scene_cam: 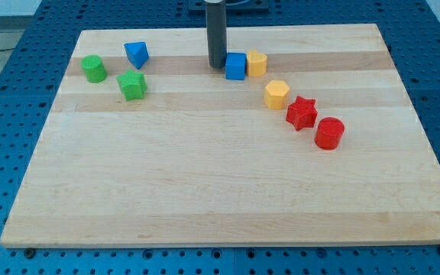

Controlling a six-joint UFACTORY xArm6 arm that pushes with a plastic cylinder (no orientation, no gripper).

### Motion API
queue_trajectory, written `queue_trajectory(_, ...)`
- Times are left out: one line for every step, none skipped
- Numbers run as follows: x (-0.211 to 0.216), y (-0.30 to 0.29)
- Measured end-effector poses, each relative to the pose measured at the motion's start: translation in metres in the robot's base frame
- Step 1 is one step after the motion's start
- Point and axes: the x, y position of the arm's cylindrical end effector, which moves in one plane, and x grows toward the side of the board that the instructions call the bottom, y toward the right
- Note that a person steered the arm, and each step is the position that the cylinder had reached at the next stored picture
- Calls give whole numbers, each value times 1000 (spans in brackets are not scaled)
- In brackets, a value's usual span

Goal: Move the blue cube diagonally bottom left to the yellow heart

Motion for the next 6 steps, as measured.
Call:
queue_trajectory(15,12)
queue_trajectory(6,14)
queue_trajectory(-36,15)
queue_trajectory(-45,28)
queue_trajectory(-25,35)
queue_trajectory(-8,44)
